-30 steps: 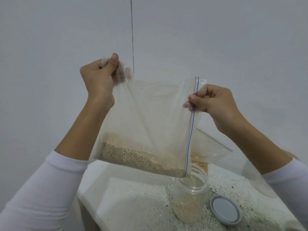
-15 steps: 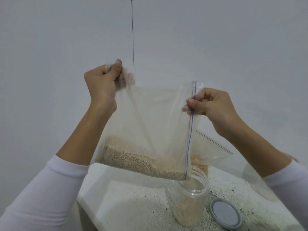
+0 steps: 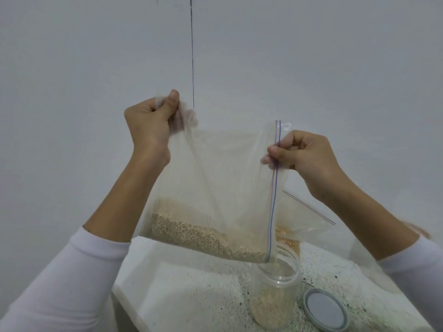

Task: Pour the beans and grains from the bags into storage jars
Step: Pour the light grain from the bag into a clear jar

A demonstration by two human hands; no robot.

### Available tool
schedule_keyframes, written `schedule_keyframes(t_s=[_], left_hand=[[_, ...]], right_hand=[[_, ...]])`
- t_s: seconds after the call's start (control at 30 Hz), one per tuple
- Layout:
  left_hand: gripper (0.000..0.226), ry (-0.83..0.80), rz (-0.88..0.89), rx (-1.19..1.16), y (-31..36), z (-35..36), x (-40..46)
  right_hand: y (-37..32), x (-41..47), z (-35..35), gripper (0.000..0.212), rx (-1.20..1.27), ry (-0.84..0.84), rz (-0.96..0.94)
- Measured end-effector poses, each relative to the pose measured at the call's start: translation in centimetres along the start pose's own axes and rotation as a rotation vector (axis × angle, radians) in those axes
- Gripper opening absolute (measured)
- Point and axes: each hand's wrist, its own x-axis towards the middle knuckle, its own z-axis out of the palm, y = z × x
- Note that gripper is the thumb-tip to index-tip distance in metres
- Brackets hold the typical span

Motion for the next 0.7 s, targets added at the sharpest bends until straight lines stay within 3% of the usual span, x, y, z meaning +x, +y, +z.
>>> schedule_keyframes(t_s=[0.47,0.53,0.63,0.7], left_hand=[[0.028,0.015,0.013,0.061,0.02,-0.49,0.24],[0.032,0.075,0.023,0.043,0.05,-0.68,0.41],[0.035,-0.019,0.007,0.027,0.23,-0.43,0.22],[0.037,0.019,0.004,0.011,0.28,-0.39,0.16]], right_hand=[[0.13,-0.16,-0.02,0.021,0.002,0.012,-0.012],[0.03,-0.04,-0.20,0.021,-0.002,0.046,-0.025],[0.03,-0.01,-0.22,0.022,-0.002,0.011,-0.013],[-0.01,0.00,-0.25,0.022,-0.001,0.031,-0.021]])
